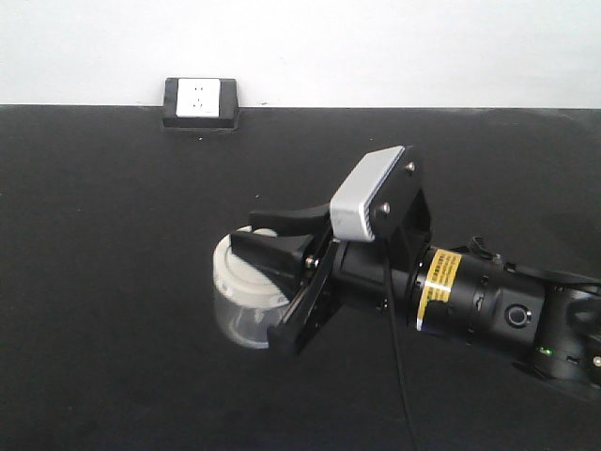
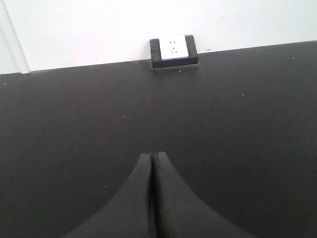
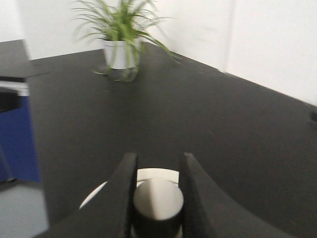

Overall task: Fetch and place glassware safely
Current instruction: 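Lower the held jar onto the black bench with the right gripper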

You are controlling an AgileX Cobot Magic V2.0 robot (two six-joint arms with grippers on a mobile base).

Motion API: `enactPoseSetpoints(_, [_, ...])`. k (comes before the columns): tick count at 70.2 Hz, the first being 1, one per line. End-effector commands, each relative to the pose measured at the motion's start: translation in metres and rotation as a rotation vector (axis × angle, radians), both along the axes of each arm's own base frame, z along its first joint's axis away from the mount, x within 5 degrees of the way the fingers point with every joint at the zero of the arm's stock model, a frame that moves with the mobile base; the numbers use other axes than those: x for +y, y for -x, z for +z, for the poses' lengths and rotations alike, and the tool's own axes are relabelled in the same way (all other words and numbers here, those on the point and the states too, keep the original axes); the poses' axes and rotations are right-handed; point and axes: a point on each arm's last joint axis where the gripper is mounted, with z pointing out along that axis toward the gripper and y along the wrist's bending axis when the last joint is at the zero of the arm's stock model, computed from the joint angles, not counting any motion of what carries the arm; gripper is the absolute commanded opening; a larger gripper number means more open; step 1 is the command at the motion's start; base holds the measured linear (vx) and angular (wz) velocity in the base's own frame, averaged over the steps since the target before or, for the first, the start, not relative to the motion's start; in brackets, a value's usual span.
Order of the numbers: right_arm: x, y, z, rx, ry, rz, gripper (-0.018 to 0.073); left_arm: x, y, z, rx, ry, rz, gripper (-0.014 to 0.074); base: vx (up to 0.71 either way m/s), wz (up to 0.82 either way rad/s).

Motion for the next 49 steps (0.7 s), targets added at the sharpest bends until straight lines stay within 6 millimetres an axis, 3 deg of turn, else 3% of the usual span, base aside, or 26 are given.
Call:
enactPoseSetpoints(1, [-0.005, -0.007, 0.023, -0.028, -0.074, -0.089, -0.0003, -0.001, -0.002, 0.014, -0.085, 0.011, -0.006, -0.0007, 0.00, 0.00])
enactPoseSetpoints(12, [-0.012, -0.022, 0.031, -0.082, -0.053, -0.190, -0.0001, -0.001, -0.002, 0.014, -0.085, 0.011, -0.006, -0.0007, 0.00, 0.00])
enactPoseSetpoints(28, [-0.050, -0.067, 0.031, -0.114, -0.104, -0.338, -0.0001, -0.001, -0.002, 0.014, -0.085, 0.011, -0.006, -0.0007, 0.00, 0.00])
enactPoseSetpoints(36, [-0.060, -0.084, 0.025, -0.175, -0.087, -0.314, -0.0001, -0.001, -0.002, 0.014, -0.085, 0.011, -0.006, -0.0007, 0.00, 0.00])
enactPoseSetpoints(49, [-0.058, -0.110, 0.009, -0.239, -0.076, -0.220, -0.0001, -0.001, -0.002, 0.014, -0.085, 0.011, -0.006, -0.0007, 0.00, 0.00])
